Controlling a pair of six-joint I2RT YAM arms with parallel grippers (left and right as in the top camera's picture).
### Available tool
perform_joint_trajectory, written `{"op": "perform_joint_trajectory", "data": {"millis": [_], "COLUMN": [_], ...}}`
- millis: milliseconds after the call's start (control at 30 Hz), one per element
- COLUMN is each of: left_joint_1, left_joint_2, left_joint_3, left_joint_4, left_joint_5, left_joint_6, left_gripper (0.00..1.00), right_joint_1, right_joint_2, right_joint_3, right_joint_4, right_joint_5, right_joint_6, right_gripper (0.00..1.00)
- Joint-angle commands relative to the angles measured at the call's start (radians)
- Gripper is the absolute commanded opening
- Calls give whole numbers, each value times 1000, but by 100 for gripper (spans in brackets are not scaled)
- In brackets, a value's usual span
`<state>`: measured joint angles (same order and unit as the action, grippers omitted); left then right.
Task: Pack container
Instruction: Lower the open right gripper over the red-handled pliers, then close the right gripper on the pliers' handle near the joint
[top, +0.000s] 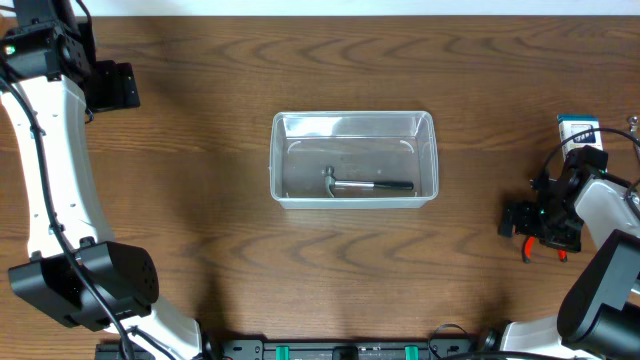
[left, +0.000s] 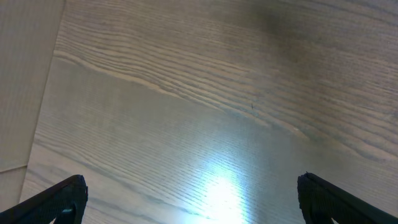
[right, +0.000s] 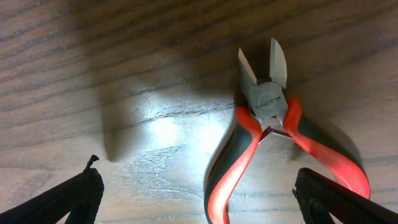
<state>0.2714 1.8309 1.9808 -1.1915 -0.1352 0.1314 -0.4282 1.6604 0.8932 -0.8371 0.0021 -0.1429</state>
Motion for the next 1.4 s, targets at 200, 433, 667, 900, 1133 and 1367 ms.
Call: {"op": "perform_joint_trajectory", "data": {"millis": [200, 433, 667, 900, 1133, 1367], "left_joint_1": [3, 3, 3, 3, 3, 3], "left_joint_2": [-3, -3, -3, -3, -3, -3], "left_joint_3": [5, 5, 5, 5, 5, 5], "left_joint_4": [0, 0, 0, 0, 0, 0], "left_joint_5": [-8, -8, -8, -8, -8, -8], "left_joint_6": [5, 5, 5, 5, 5, 5], "left_gripper": [98, 98, 98, 98, 98, 98], "right_joint_1": [3, 39, 52, 52, 52, 52], "right_joint_2": [11, 11, 11, 11, 11, 11], "right_joint_3": [-8, -27, -31, -39, -53, -53], "right_joint_4": [7, 21, 23, 34, 48, 53], "right_joint_5": [20, 19, 20, 20, 19, 29], "right_joint_6": [-15, -15, -14, -11, -8, -8], "right_gripper": [99, 99, 99, 99, 99, 99]}}
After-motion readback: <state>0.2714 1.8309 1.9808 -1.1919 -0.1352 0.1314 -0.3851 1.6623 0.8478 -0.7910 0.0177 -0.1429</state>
